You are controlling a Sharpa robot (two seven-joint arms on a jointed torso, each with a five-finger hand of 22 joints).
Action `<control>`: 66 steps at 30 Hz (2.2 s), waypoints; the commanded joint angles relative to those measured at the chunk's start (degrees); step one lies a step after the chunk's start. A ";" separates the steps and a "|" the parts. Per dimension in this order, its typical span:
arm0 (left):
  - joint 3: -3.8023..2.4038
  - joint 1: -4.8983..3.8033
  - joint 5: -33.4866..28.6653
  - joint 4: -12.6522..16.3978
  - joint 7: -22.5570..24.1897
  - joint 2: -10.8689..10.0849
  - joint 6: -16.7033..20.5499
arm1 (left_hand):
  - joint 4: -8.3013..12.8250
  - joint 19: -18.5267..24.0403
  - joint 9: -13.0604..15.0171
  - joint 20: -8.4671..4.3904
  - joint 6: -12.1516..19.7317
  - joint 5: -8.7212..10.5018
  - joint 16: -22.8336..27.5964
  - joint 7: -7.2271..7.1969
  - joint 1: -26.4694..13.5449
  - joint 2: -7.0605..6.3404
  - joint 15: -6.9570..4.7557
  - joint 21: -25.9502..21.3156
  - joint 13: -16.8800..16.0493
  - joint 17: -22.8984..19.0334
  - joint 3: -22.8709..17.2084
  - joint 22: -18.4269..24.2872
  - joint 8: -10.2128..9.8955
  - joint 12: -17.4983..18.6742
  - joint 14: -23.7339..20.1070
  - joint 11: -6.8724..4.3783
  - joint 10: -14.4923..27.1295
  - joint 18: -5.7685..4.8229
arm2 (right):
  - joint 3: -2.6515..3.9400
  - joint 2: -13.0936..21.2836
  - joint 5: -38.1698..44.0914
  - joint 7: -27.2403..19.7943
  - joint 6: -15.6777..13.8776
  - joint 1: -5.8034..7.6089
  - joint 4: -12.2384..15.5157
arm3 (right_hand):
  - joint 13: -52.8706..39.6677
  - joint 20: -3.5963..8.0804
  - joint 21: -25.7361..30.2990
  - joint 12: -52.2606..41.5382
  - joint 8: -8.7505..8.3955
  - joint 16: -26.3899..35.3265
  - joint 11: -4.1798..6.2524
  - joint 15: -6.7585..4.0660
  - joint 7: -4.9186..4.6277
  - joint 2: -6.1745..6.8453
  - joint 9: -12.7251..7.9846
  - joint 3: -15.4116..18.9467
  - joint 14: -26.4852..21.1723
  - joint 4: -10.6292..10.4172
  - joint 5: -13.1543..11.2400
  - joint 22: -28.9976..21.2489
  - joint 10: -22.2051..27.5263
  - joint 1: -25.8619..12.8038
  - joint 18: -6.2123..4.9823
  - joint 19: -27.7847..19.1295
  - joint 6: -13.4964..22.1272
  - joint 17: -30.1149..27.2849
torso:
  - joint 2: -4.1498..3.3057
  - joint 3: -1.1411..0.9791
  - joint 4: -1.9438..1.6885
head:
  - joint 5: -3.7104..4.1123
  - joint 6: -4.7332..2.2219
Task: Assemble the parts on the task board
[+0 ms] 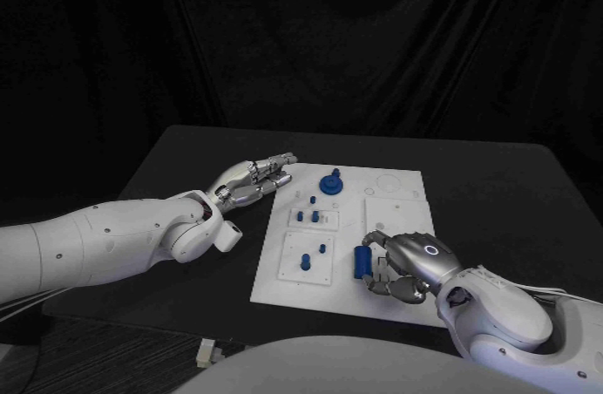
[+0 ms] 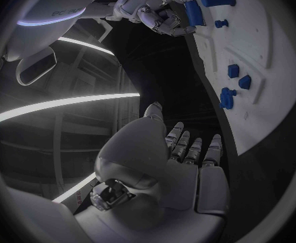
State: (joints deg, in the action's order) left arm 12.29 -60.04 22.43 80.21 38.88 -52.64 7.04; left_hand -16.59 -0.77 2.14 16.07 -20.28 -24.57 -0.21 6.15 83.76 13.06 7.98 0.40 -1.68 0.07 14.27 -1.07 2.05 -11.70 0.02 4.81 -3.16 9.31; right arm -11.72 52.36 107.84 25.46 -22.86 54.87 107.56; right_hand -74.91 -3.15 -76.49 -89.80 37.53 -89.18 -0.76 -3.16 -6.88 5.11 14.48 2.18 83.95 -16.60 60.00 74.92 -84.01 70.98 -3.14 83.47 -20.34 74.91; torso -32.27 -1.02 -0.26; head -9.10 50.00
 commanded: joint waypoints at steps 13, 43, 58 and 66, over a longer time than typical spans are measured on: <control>-0.04 0.14 -0.07 0.10 6.67 0.11 -0.48 | -0.05 -0.03 0.05 0.56 -0.06 -0.30 0.21 0.32 0.40 0.17 0.37 0.32 -0.09 -0.07 -0.30 -0.07 0.13 -0.32 -0.02 0.35 -0.02 0.95 | -0.12 0.04 0.00 0.22 2.26 -0.14 -0.05 | -15.09 -0.44 -0.61 -0.20 -7.09 -0.24 -0.12 0.39 0.03 1.27 -5.73 0.60 5.73 -0.12 -1.71 10.98 -5.99 -2.50 0.01 0.46 3.49 13.87 | 0.02 0.01 0.00 | 0.00 0.00; -0.04 0.29 -0.07 0.14 6.97 -0.06 -0.23 | -0.05 0.00 0.04 0.55 -0.02 -0.32 0.21 0.39 0.44 0.29 0.35 0.30 -0.09 -0.07 -0.36 -0.03 0.12 -0.31 -0.02 0.49 -0.03 0.93 | -0.10 6.92 -5.89 -2.31 -11.65 5.73 3.33 | -15.09 0.52 -10.43 -0.20 0.55 -0.82 0.91 -0.60 1.73 -0.74 -6.17 5.76 6.05 -0.41 -38.33 14.05 -5.99 -9.94 2.34 5.12 -16.86 15.09 | 0.03 -0.01 0.01 | 0.02 0.00; -0.04 0.29 -0.07 0.06 6.97 0.26 -0.06 | -0.04 0.00 0.06 0.42 -0.15 -0.33 0.21 0.43 0.51 0.33 -0.18 0.30 -0.07 -0.07 -0.38 -0.02 0.14 -0.24 -0.02 0.51 0.04 0.92 | -0.12 7.97 -30.45 9.44 19.09 19.55 -4.09 | -15.09 2.38 -11.78 -0.20 -2.53 -0.82 3.22 -2.69 5.65 -2.59 -1.44 7.20 6.05 0.32 -28.03 14.41 -5.99 -6.69 2.62 5.52 -37.85 15.09 | 0.07 -0.02 -0.10 | 0.31 0.00; -0.04 0.29 -0.07 -0.05 6.89 0.50 -0.17 | -0.03 -0.01 0.07 0.40 -0.24 -0.35 0.21 0.46 0.54 0.34 -0.25 0.31 -0.08 -0.07 -0.39 -0.03 0.15 -0.31 -0.02 0.52 0.02 0.92 | -0.13 5.74 -30.48 10.24 24.51 20.03 -6.92 | -15.09 3.41 -11.22 -0.20 -2.93 -0.82 4.40 -3.76 6.95 -3.21 1.54 7.66 6.05 0.35 -29.35 14.19 -5.99 -5.54 2.45 5.17 -42.01 15.09 | 0.06 0.03 -0.18 | 1.00 0.00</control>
State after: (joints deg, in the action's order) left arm 12.31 -59.79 22.44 80.10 38.89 -52.29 7.01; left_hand -16.59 -0.98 2.14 16.28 -20.48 -24.57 -0.21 6.36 83.99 13.29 7.98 0.40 -1.68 0.07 14.27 -1.05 2.05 -11.70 0.02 4.80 -3.16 9.32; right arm -11.85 58.24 79.54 33.13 -4.03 74.79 100.90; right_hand -74.93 0.01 -88.04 -89.80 34.86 -89.83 3.40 -6.40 -0.02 2.01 15.77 9.57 84.00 -16.20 31.09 74.93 -84.03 65.23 -0.89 84.03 -62.03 74.90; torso -32.20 -1.02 -0.40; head -8.23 50.00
